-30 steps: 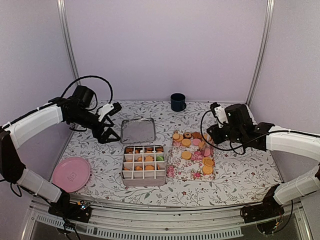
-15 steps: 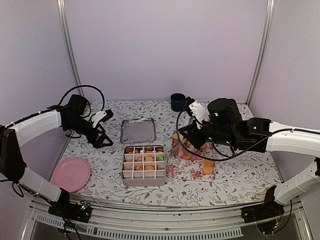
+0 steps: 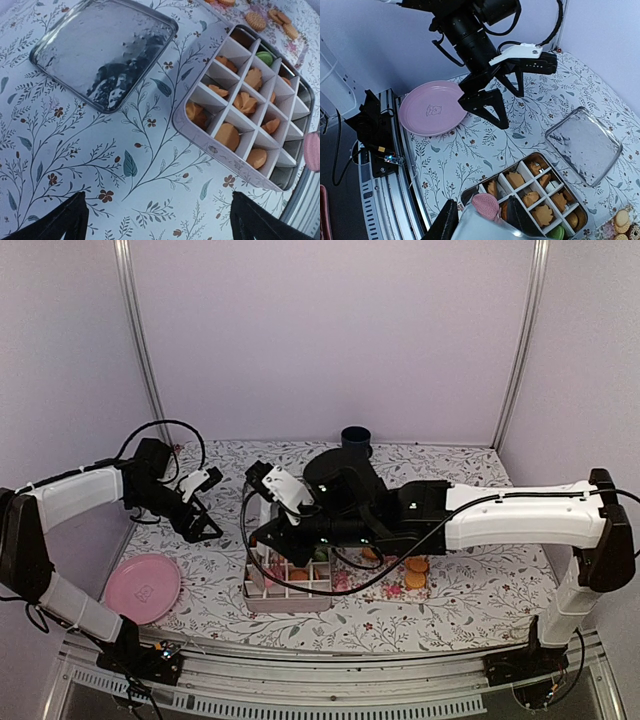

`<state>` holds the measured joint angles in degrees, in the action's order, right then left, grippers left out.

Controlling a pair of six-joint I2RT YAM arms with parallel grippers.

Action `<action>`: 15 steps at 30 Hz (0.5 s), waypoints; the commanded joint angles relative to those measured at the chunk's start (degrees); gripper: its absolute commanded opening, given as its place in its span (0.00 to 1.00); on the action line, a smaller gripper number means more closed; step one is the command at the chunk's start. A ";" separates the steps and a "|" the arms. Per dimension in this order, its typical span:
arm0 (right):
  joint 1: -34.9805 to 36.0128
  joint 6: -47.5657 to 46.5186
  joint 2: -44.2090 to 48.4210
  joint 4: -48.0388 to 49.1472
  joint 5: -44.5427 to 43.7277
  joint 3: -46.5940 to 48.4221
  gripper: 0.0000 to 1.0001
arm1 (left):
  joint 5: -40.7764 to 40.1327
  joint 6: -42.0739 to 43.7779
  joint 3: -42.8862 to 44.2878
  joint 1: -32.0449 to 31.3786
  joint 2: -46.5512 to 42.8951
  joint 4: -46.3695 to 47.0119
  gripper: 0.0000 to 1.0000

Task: Pack the cookies
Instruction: Place the fake cookies in the empty pocket of the box.

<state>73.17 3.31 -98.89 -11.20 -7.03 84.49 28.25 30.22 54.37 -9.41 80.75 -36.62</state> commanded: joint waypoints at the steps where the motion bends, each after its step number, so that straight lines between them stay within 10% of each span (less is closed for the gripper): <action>1: 0.31 -2.13 -4.47 2.66 3.24 4.38 0.08 | 1.57 0.62 -1.06 0.68 -0.32 1.20 0.99; 15: 0.31 -2.70 -8.94 5.97 4.91 5.78 0.27 | 2.17 0.63 -0.73 0.66 -0.25 0.95 0.99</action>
<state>73.41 1.02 -107.02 -8.51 -3.44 87.81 29.36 30.39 53.63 -9.30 80.73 -36.49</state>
